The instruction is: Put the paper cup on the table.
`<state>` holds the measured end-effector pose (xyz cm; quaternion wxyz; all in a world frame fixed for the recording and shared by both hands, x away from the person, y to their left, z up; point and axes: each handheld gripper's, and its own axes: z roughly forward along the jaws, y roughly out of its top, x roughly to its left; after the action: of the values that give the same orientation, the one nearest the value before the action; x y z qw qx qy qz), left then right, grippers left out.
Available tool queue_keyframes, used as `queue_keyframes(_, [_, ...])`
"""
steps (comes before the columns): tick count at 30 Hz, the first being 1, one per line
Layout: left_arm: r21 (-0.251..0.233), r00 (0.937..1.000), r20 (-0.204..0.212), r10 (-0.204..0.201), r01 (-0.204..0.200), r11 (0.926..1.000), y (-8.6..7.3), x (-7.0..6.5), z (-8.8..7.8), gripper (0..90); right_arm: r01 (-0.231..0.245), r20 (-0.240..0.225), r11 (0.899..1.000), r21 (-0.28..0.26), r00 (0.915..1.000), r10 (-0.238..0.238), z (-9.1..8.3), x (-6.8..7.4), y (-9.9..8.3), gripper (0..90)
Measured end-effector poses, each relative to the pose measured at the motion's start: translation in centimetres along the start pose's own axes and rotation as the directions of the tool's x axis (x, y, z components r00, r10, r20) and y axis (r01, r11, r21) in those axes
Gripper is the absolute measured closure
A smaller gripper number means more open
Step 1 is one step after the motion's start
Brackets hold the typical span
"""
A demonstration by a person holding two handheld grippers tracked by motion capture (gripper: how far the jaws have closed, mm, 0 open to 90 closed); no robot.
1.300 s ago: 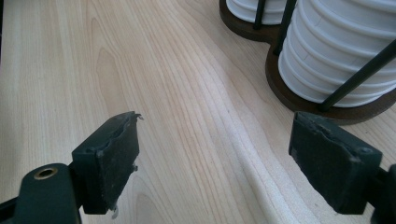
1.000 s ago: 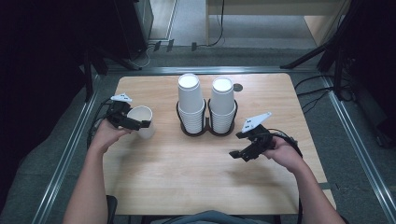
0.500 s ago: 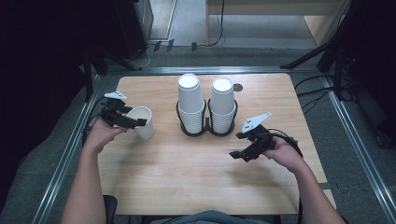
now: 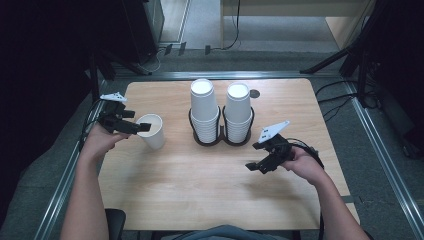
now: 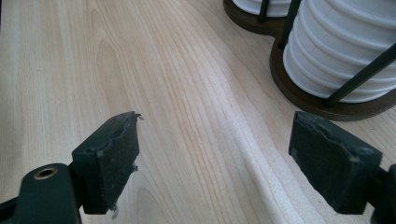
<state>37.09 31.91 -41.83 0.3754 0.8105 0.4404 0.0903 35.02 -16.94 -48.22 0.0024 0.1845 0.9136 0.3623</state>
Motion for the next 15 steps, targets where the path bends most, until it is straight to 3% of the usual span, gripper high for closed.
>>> queue_keyframes(6, [0.023, 0.9998, 0.018, 0.013, -0.013, 0.9996, 0.4, -1.3, 0.0, 2.0, 0.000, 0.001, 1.000, -0.005, 1.0000, 0.000, 0.0, -0.1, 0.2, 16.5])
queue_keyframes(15, [0.012, 0.9979, 0.059, 0.028, -0.029, 0.9995, 0.9, -3.1, -0.2, 5.2, 0.001, -0.001, 1.000, -0.004, 1.0000, -0.001, -0.1, -0.2, 0.2, 16.5])
